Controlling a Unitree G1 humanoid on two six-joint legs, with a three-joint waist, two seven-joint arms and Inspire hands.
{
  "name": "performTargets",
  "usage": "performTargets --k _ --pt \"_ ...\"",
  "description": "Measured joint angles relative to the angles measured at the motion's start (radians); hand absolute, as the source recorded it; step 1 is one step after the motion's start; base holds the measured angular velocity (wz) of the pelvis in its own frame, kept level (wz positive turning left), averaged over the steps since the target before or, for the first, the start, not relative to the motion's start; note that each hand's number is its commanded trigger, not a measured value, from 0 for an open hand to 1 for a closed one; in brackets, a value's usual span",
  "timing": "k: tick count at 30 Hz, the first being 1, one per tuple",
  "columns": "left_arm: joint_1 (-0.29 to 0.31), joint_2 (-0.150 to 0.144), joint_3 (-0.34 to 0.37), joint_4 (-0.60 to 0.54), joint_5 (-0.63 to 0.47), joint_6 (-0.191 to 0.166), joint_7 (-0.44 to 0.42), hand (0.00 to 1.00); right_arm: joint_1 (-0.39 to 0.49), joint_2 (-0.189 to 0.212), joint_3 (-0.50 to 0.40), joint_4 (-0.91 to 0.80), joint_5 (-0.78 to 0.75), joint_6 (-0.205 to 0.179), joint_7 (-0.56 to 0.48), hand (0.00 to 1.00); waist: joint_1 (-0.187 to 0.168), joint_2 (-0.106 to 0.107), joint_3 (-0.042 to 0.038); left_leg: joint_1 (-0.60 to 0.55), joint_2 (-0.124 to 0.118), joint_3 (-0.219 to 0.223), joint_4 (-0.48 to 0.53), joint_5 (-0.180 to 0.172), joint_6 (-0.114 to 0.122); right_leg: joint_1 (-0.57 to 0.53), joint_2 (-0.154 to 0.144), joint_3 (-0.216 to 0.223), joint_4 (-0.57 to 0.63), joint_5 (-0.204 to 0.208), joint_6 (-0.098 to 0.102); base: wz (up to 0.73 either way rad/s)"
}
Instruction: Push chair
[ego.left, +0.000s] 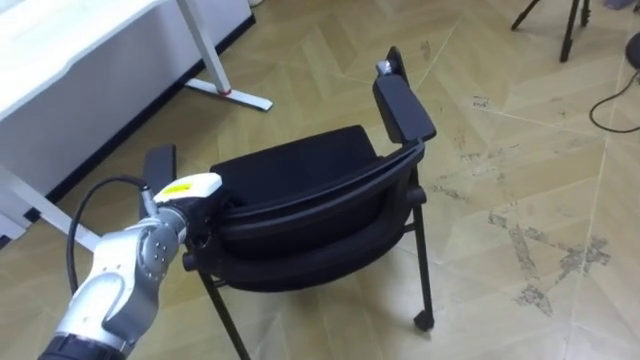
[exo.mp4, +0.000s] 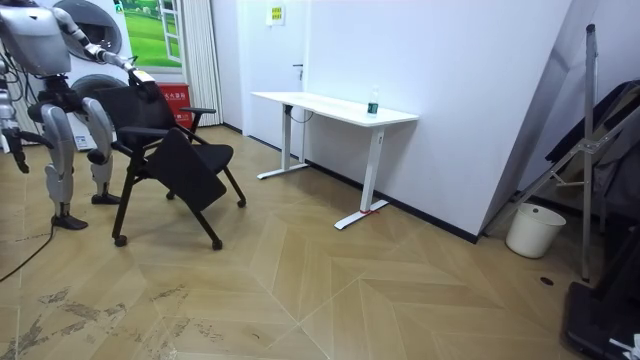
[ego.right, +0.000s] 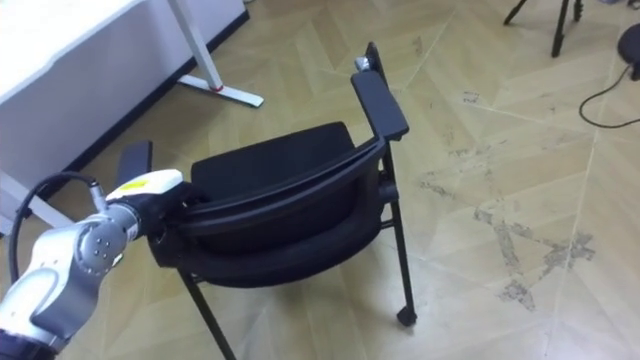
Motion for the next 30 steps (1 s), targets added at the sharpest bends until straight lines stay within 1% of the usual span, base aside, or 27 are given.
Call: performTargets --k 1,4,6,7,9,11,12,15,16,17,18,19,20,21,23,24,25,26,27,28,29,30 --pt "0.0 0.0 0.0 0.0 0.001 -0.011 0.017 1.0 0.0 0.0 0.0 0.0 0.0 0.0 0.0 0.0 0.003 -0.004 0.0029 0.0 0.0 0.0 0.0 0.0 0.0 -0.001 0.0 0.001 -0.001 0.0 0.001 0.05" --pt "0.0 0.001 0.0 0.0 0.001 -0.035 0.058 1.0 0.0 0.0 0.0 0.0 0.0 0.0 0.001 0.0 0.007 -0.009 0.0039 -0.002 -0.001 -0.002 0.001 -0.001 0.002 -0.004 0.001 0.004 -0.002 -0.004 0.001 0.06" --pt "0.001 0.0 -0.001 0.0 0.0 -0.04 0.071 1.0 0.0 0.0 0.0 -0.001 0.0 0.0 0.001 0.0 0.014 -0.014 -0.0002 -0.005 -0.001 -0.002 0.002 -0.001 0.002 -0.006 0.001 0.005 -0.001 -0.004 0.001 0.0" --pt "0.001 0.0 -0.005 0.0 0.0 -0.041 0.081 1.0 0.0 0.0 0.0 -0.004 0.0 0.0 0.001 0.0 0.018 -0.016 -0.0039 -0.007 -0.001 -0.002 0.003 -0.001 0.002 -0.007 0.001 0.005 -0.001 -0.004 0.001 0.0" --pt "0.004 0.0 -0.007 0.0 0.0 -0.046 0.094 1.0 0.001 0.0 -0.001 -0.014 0.0 -0.001 0.0 0.0 0.021 -0.018 -0.0073 -0.01 -0.002 -0.003 0.004 -0.001 0.002 -0.007 0.001 0.006 0.0 -0.004 0.001 0.0" --pt "0.012 0.0 -0.01 0.0 0.006 -0.057 0.116 1.0 0.004 0.0 -0.001 -0.036 -0.022 -0.001 0.001 0.0 0.023 -0.018 -0.0149 -0.015 -0.002 -0.004 0.006 -0.001 0.002 -0.009 0.001 0.005 0.002 -0.003 0.0 0.0" --pt "0.013 0.0 -0.011 0.0 0.011 -0.062 0.121 1.0 0.004 0.0 -0.001 -0.042 -0.043 -0.001 0.001 0.0 0.021 -0.019 -0.0152 -0.016 -0.002 -0.004 0.008 -0.001 0.002 -0.007 0.001 0.005 0.002 -0.003 0.0 0.04" --pt "0.024 -0.001 -0.01 0.001 0.008 -0.063 0.135 1.0 0.007 -0.001 -0.003 -0.075 -0.135 -0.003 0.0 0.0 0.017 -0.023 -0.0173 -0.014 -0.002 -0.004 0.013 -0.001 0.002 0.0 0.001 0.002 0.004 -0.003 0.0 0.04" --pt "0.024 -0.001 -0.011 0.003 0.009 -0.063 0.142 1.0 0.005 -0.002 -0.003 -0.086 -0.223 -0.002 -0.005 0.0 0.017 -0.027 -0.0152 -0.011 -0.001 -0.004 0.013 -0.001 0.002 -0.003 0.001 0.003 0.014 -0.003 0.0 0.0" --pt "0.023 -0.001 -0.011 0.005 0.01 -0.063 0.145 1.0 0.005 -0.005 -0.003 -0.101 -0.295 -0.002 -0.013 0.0 0.015 -0.031 -0.0148 -0.009 -0.001 -0.004 0.013 -0.001 0.002 -0.002 0.001 0.003 0.017 -0.003 0.0 0.0" --pt "0.023 0.0 -0.011 0.006 0.011 -0.063 0.146 1.0 0.005 -0.007 -0.002 -0.108 -0.331 -0.002 -0.017 0.0 0.017 -0.034 -0.0148 -0.009 -0.001 -0.003 0.013 -0.001 0.002 -0.002 0.001 0.003 0.017 -0.003 0.0 0.0" --pt "0.023 0.002 -0.011 0.007 0.011 -0.064 0.151 1.0 0.0 -0.012 0.001 -0.114 -0.402 -0.003 -0.031 0.0 0.019 -0.04 -0.0145 -0.009 -0.001 -0.003 0.013 -0.001 0.002 -0.003 0.001 0.005 0.018 -0.003 0.0 -0.03" --pt "0.023 0.002 -0.011 0.011 0.009 -0.066 0.162 1.0 -0.004 -0.017 0.004 -0.126 -0.47 0.002 -0.045 0.0 0.02 -0.047 -0.0155 -0.01 -0.001 -0.002 0.014 -0.002 0.003 -0.006 0.001 0.005 0.021 -0.003 0.0 0.0" --pt "0.023 0.002 -0.011 0.012 0.009 -0.066 0.166 1.0 -0.005 -0.021 0.004 -0.144 -0.504 0.009 -0.051 0.0 0.02 -0.05 -0.0155 -0.012 -0.001 -0.003 0.014 -0.001 0.003 -0.009 0.0 0.005 0.024 -0.003 0.0 -0.05" --pt "0.02 0.01 -0.01 0.012 0.009 -0.063 0.172 1.0 -0.016 -0.047 0.018 -0.229 -0.612 0.012 -0.068 0.0 0.026 -0.067 -0.0151 -0.014 -0.001 0.004 0.014 -0.001 0.004 -0.021 -0.001 0.011 0.035 -0.006 0.0 -0.09" --pt "0.02 0.012 -0.01 0.011 0.009 -0.063 0.172 1.0 -0.026 -0.057 0.02 -0.246 -0.637 0.011 -0.073 0.0 0.026 -0.072 -0.0146 -0.013 -0.001 0.005 0.014 0.0 0.005 -0.022 -0.001 0.014 0.036 -0.006 0.0 -0.12" --pt "0.02 0.016 -0.011 0.011 0.009 -0.065 0.173 1.0 -0.049 -0.082 0.03 -0.28 -0.684 0.012 -0.085 0.0 0.03 -0.078 -0.0148 -0.013 -0.001 0.009 0.015 0.0 0.005 -0.029 -0.001 0.02 0.036 -0.006 0.0 -0.11" --pt "0.018 0.019 -0.01 0.011 0.009 -0.065 0.176 1.0 -0.079 -0.109 0.028 -0.313 -0.747 0.012 -0.094 0.0 0.031 -0.082 -0.0164 -0.016 -0.001 0.013 0.019 -0.001 0.006 -0.035 -0.001 0.027 0.039 -0.006 0.0 -0.11" --pt "0.018 0.02 -0.01 0.011 0.008 -0.066 0.181 1.0 -0.095 -0.122 0.028 -0.331 -0.781 0.014 -0.1 0.0 0.031 -0.084 -0.016 -0.016 -0.001 0.015 0.019 -0.001 0.007 -0.037 -0.001 0.029 0.04 -0.006 0.0 -0.1" --pt "0.017 0.023 -0.011 0.012 0.008 -0.067 0.187 1.0 -0.124 -0.143 0.029 -0.373 -0.841 0.017 -0.116 0.0 0.032 -0.087 -0.0161 -0.016 -0.001 0.019 0.021 -0.001 0.007 -0.042 -0.001 0.035 0.049 -0.006 0.001 -0.11" --pt "0.012 0.025 -0.012 0.018 0.006 -0.067 0.187 1.0 -0.153 -0.159 0.029 -0.415 -0.895 0.023 -0.129 0.0 0.036 -0.089 -0.0175 -0.017 0.0 0.024 0.023 -0.001 0.007 -0.049 -0.001 0.041 0.056 -0.007 0.001 -0.15" --pt "0.008 0.025 -0.012 0.021 0.006 -0.067 0.187 1.0 -0.161 -0.165 0.029 -0.451 -0.923 0.032 -0.132 0.0 0.043 -0.089 -0.0175 -0.017 0.001 0.028 0.023 -0.001 0.007 -0.054 -0.001 0.045 0.061 -0.007 0.001 -0.16"
